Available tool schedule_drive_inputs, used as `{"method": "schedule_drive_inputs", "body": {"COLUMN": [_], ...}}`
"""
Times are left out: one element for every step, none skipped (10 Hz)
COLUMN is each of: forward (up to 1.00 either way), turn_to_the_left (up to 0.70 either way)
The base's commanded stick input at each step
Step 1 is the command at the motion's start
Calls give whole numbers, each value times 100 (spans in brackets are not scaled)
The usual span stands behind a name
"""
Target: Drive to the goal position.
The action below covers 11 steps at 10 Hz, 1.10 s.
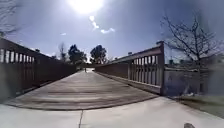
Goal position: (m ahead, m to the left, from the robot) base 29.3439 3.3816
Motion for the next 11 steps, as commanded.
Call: {"method": "schedule_drive_inputs", "body": {"forward": [70, 70, 70, 70, 70, 70, 70, 70, 70, 70, 70], "turn_to_the_left": [0, 0, 0, 0, 0, 0, 0, 0, 33, 24, 16]}}
